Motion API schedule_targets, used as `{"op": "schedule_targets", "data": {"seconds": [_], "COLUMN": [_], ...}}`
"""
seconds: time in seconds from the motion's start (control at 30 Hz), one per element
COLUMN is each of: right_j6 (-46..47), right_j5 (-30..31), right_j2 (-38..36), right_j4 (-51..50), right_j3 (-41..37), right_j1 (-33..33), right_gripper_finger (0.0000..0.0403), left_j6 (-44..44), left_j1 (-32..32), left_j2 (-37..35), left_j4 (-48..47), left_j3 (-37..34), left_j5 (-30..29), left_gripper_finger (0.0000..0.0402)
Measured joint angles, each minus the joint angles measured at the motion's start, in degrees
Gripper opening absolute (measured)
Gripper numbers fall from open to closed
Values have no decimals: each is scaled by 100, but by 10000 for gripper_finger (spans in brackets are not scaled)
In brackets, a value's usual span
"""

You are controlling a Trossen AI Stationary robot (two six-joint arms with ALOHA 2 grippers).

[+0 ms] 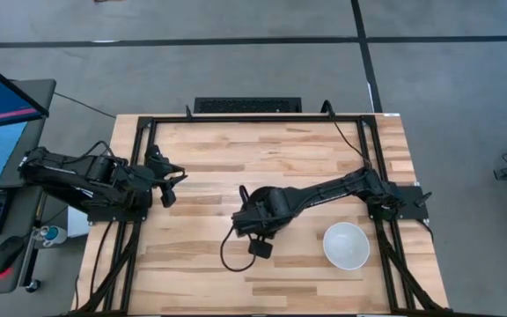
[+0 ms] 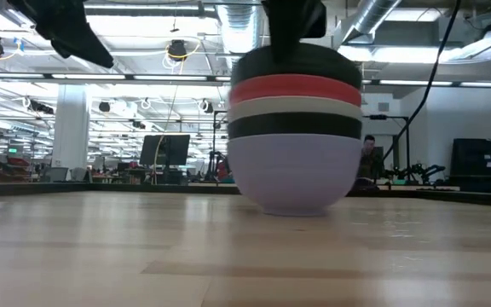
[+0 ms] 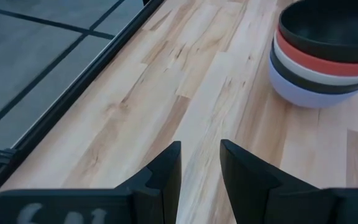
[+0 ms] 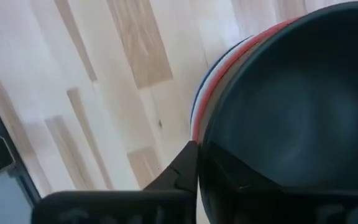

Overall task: Nest bowls inside each other
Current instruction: Stack the black bowl on top of the orange bowl, then stack the white bowl on top of the black bowl

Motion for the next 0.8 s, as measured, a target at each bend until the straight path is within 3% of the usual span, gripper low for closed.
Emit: {"op": "schedule_targets", "data": {"seconds": [0.3, 0.5, 0.63, 0.8], "right_j6": [220, 385, 790, 1462], "right_j5": [60, 505, 1006, 697], "right_j2": [0, -4, -231, -696], "right_j4": [-456, -849, -848, -853], "right_j3": [439, 741, 590, 225], "right_j1": [-50, -47, 37, -91], "right_gripper_finger": [97, 136, 152, 158], "left_j6": [-83, -17, -17, -19], "left_j1": [2, 0, 2, 2], "left_j2": [-1, 0, -2, 0], "left_j4": [-80, -67, -62, -62], "left_j3": [0, 0, 0, 0], "left_j5": [-5, -49, -49, -37], "left_gripper_finger": [103, 103, 103, 103]}}
